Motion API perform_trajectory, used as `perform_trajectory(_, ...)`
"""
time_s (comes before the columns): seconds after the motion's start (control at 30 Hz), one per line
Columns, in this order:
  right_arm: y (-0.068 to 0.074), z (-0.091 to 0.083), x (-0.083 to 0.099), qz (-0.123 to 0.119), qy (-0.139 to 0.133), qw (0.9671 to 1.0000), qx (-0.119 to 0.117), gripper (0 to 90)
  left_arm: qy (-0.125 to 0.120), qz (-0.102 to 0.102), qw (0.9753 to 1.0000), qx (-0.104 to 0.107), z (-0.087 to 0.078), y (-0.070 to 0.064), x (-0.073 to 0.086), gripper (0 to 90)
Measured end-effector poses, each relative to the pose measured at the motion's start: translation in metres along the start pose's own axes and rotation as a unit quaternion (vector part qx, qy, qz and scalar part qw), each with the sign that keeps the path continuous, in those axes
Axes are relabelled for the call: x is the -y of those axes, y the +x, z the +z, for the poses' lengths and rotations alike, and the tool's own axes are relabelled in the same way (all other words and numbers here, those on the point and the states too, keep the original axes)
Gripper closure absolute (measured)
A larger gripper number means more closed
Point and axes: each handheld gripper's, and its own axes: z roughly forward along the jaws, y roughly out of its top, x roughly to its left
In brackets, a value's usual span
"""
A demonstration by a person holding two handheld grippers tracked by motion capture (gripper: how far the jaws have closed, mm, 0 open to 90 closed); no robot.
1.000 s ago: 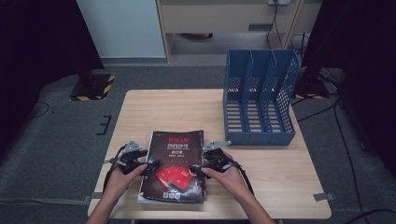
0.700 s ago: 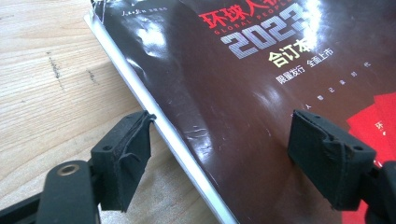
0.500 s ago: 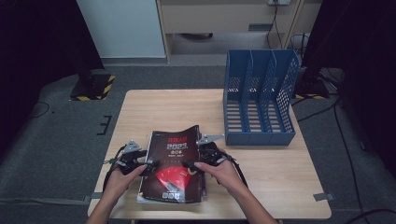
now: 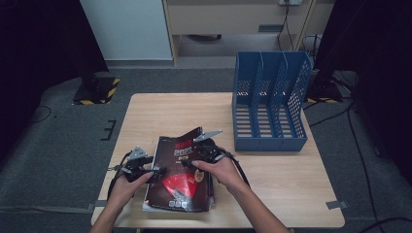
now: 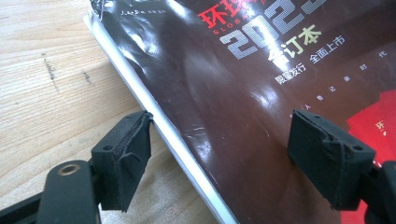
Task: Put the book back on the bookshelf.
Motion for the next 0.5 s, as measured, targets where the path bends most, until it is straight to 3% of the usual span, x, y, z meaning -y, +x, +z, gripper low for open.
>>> perform_trajectory(0.13, 0.002, 0.007, -0.002, 0.001, 0.007, 1.0, -0.002, 34.5, -0.001, -0.001, 1.0, 0.002, 0.0, 0.0, 0.0, 21.1)
perform_trajectory(0.2, 0.005, 0.014, -0.001, -0.001, 0.021, 0.9997, 0.007, 35.9, -0.002, -0.004, 1.0, 0.003, 0.0, 0.0, 0.0, 21.1)
perform_trajectory(0.27, 0.004, 0.016, 0.0, -0.011, 0.036, 0.9988, 0.03, 52.0, -0.002, -0.004, 1.0, 0.003, 0.0, 0.0, 0.0, 21.1)
perform_trajectory(0.4, 0.0, 0.013, 0.004, -0.006, 0.015, 0.9991, 0.038, 68.7, -0.001, -0.005, 1.0, 0.002, 0.0, 0.0, 0.0, 19.9)
perform_trajectory(0.47, -0.002, 0.012, 0.004, -0.002, 0.008, 0.9993, 0.035, 71.7, 0.0, 0.004, 1.0, -0.005, -0.001, -0.001, -0.002, 20.4)
perform_trajectory(0.5, -0.004, 0.007, 0.004, 0.002, -0.012, 0.9996, 0.026, 76.8, -0.008, 0.003, 0.9999, -0.006, -0.002, -0.002, -0.004, 20.9)
